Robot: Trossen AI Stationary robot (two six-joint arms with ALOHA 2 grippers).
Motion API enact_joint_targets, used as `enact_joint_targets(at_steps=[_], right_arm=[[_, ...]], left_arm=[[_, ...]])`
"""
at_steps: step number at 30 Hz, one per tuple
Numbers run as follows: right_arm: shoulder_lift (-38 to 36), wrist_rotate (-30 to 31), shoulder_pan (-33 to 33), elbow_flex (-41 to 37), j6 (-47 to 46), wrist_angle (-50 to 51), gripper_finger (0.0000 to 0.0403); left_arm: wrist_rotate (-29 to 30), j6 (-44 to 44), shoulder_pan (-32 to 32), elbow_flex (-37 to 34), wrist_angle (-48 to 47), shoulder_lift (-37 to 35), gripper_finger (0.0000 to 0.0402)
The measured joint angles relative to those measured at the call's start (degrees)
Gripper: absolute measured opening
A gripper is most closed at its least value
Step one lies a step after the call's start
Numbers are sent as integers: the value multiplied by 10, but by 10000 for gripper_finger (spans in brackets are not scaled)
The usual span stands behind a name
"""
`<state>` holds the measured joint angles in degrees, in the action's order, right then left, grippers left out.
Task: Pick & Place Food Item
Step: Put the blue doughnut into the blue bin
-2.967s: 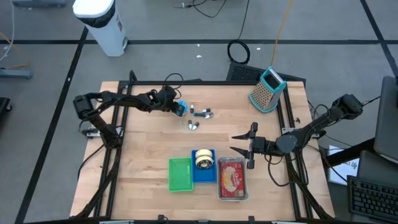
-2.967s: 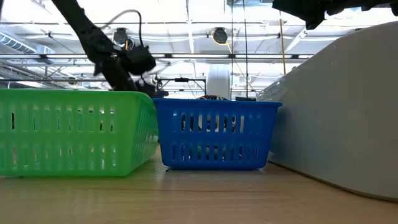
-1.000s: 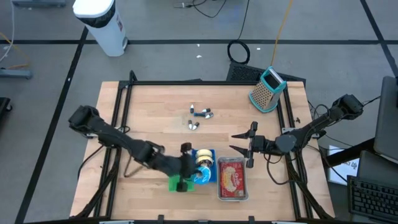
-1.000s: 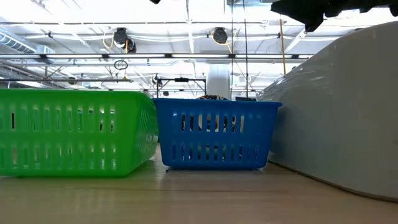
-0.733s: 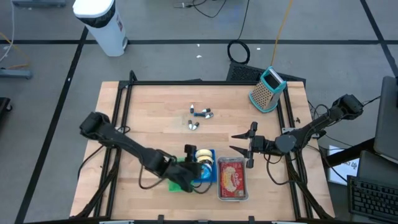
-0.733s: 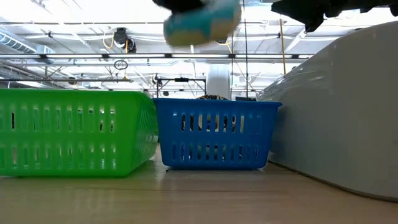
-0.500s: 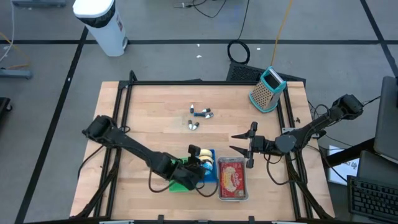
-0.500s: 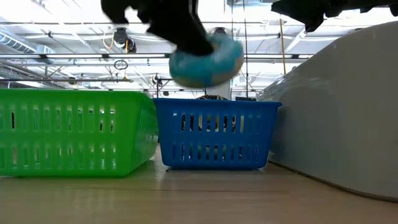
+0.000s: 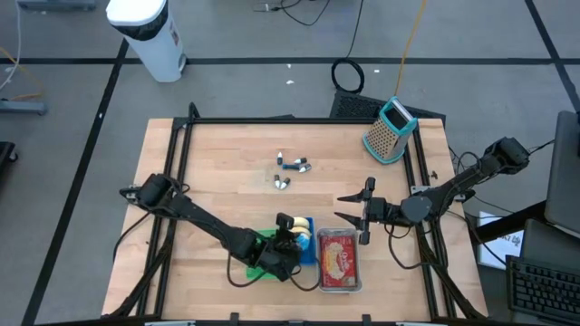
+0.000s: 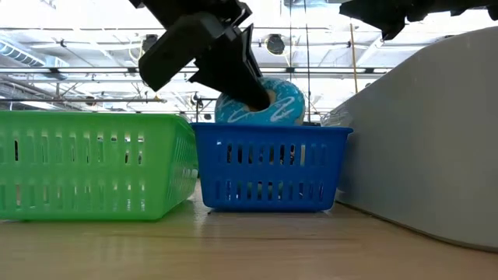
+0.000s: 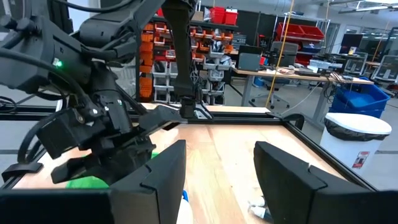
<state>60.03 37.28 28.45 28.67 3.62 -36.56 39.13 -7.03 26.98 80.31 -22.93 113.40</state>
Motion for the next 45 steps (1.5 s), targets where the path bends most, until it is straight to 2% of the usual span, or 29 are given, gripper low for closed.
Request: enact_joint_targets(at_steps=[8, 23, 33, 45], right_arm=[[0, 0, 0, 0, 0, 0, 180], [0, 1, 0, 0, 0, 0, 180], [0, 1, 0, 0, 0, 0, 180], [0, 1, 0, 0, 0, 1, 180]], left_arm=[[2, -31, 15, 0, 39, 0, 47], [17, -14, 24, -1, 71, 28, 47], [28, -3, 23, -1, 61, 29, 47], [12, 11, 16, -3, 50, 29, 47]])
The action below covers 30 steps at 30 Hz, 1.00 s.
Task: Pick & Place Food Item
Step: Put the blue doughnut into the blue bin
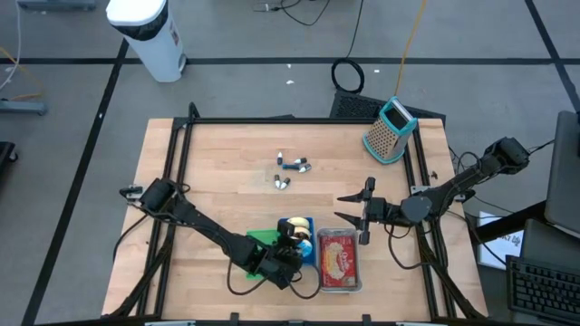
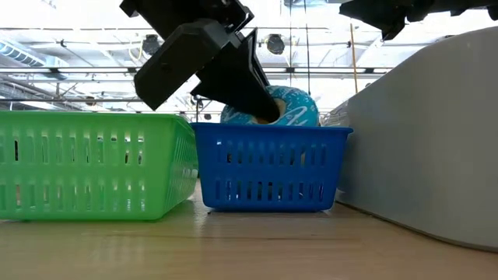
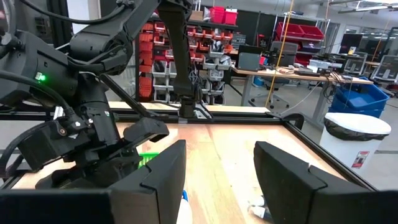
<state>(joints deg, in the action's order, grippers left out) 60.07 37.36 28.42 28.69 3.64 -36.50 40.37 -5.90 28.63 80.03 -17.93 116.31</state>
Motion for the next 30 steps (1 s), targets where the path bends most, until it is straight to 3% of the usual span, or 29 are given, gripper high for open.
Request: enact_joint_targets(at_steps=[8, 15, 30], right_arm=[[0, 0, 0, 0, 0, 0, 180], [0, 0, 0, 0, 0, 0, 180], [0, 0, 0, 0, 0, 0, 180]], left_arm=[[-10, 14, -6, 0, -3, 0, 47], [-75, 45, -22, 0, -3, 0, 47], [-75, 39, -21, 0, 16, 0, 47]])
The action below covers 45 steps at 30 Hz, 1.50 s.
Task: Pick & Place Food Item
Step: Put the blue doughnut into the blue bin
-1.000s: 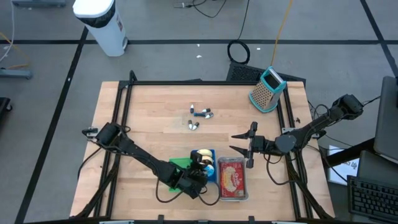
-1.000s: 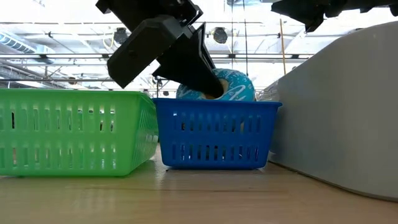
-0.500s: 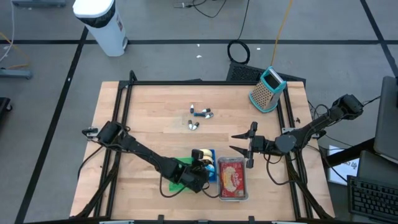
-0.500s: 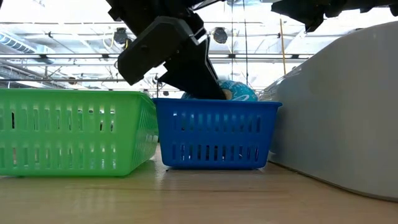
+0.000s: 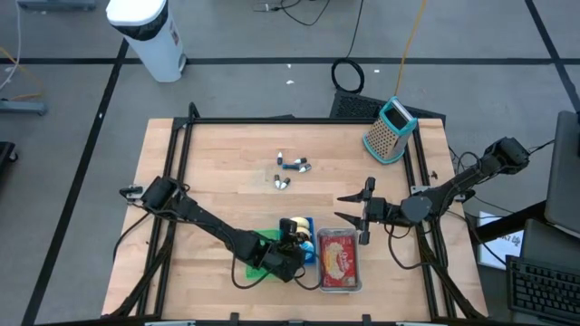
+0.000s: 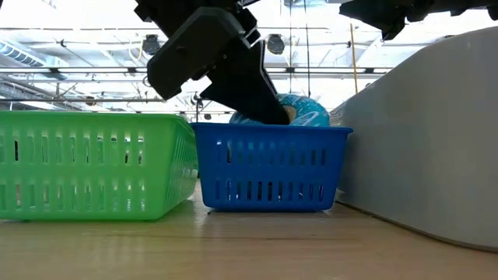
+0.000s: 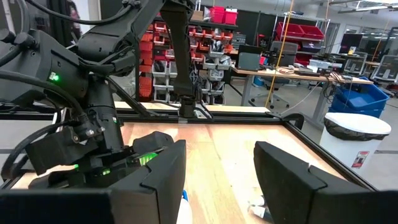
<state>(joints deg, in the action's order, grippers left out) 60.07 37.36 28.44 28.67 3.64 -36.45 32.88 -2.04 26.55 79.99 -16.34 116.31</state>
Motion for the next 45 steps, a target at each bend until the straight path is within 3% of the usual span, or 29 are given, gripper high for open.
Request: enact_joint_targets(at_steps=[6, 12, 22, 28, 45], right_arm=[[0, 0, 0, 0, 0, 0, 180], [0, 0, 0, 0, 0, 0, 180], [0, 0, 0, 0, 0, 0, 180], [0, 0, 0, 0, 0, 0, 180], [0, -1, 0, 0, 0, 0, 180]], left_arm=[[2, -2, -1, 0, 3, 0, 47], [40, -22, 3, 0, 0, 0, 58], [47, 9, 6, 0, -1, 0, 193], [47, 9, 6, 0, -1, 0, 239], [31, 86, 8, 0, -43, -48, 252]])
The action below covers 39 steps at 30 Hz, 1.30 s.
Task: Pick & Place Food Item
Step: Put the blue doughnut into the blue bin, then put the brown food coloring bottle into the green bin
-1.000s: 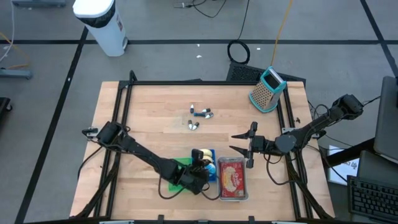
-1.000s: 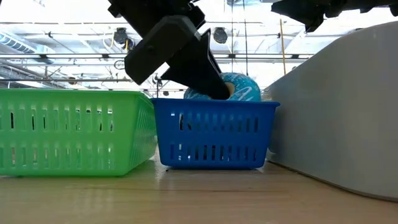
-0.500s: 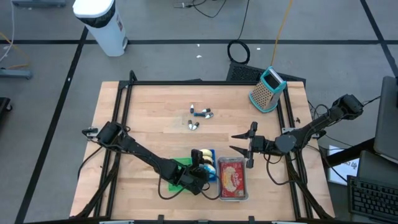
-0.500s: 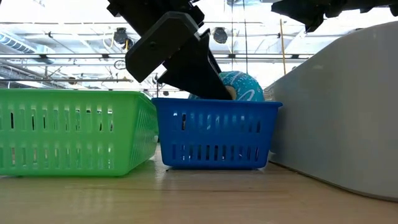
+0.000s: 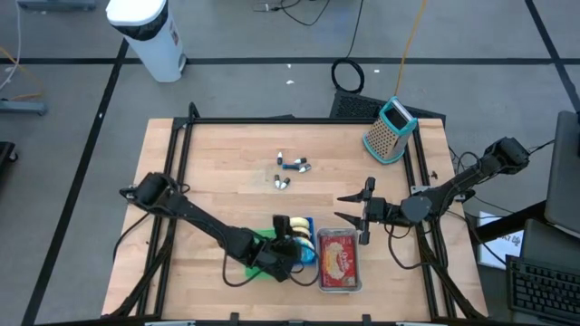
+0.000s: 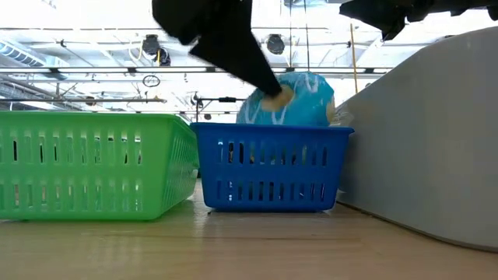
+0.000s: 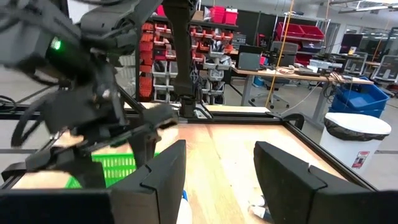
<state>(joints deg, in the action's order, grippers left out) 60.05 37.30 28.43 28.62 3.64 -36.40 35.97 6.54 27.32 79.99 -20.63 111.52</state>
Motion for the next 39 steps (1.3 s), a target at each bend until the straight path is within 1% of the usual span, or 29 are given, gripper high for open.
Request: enact_joint_targets(at_steps=[6, 12, 17, 20, 22, 24, 25, 28, 30, 31, 32, 33, 34, 35, 37, 39], right_arm=[[0, 0, 0, 0, 0, 1, 180], [0, 0, 0, 0, 0, 0, 180], [0, 0, 0, 0, 0, 1, 180], [0, 0, 0, 0, 0, 1, 180], [0, 0, 0, 0, 0, 0, 180], [0, 0, 0, 0, 0, 0, 180], [0, 0, 0, 0, 0, 0, 180], [0, 0, 0, 0, 0, 0, 180], [0, 0, 0, 0, 0, 0, 180], [0, 0, 0, 0, 0, 0, 180], [0, 0, 0, 0, 0, 0, 180], [0, 0, 0, 0, 0, 0, 180], [0, 0, 0, 0, 0, 1, 180], [0, 0, 0, 0, 0, 3, 180], [0, 0, 0, 0, 0, 4, 180], [0, 0, 0, 0, 0, 8, 180]], left_arm=[[2, 12, -4, 0, -16, -15, 253], [1, 33, -12, 0, -79, -10, 253], [3, 38, -15, 0, -79, -19, 253], [21, 38, -14, 0, -81, -36, 253], [45, 38, -14, 0, -81, -52, 253], [90, 24, -14, 0, -82, -75, 253], [122, 10, -15, 0, -83, -87, 253], [243, -33, -20, 0, -82, -122, 253], [302, -20, -28, 0, -82, -142, 253], [318, -7, -35, 0, -84, -150, 253], [321, 8, -42, 0, -93, -158, 253], [315, 30, -53, 0, -106, -164, 253], [295, 60, -67, 0, -125, -171, 253], [259, 97, -86, 0, -150, -176, 253], [169, 168, -133, 0, -207, -183, 253], [101, 226, -180, 0, -259, -183, 253]])
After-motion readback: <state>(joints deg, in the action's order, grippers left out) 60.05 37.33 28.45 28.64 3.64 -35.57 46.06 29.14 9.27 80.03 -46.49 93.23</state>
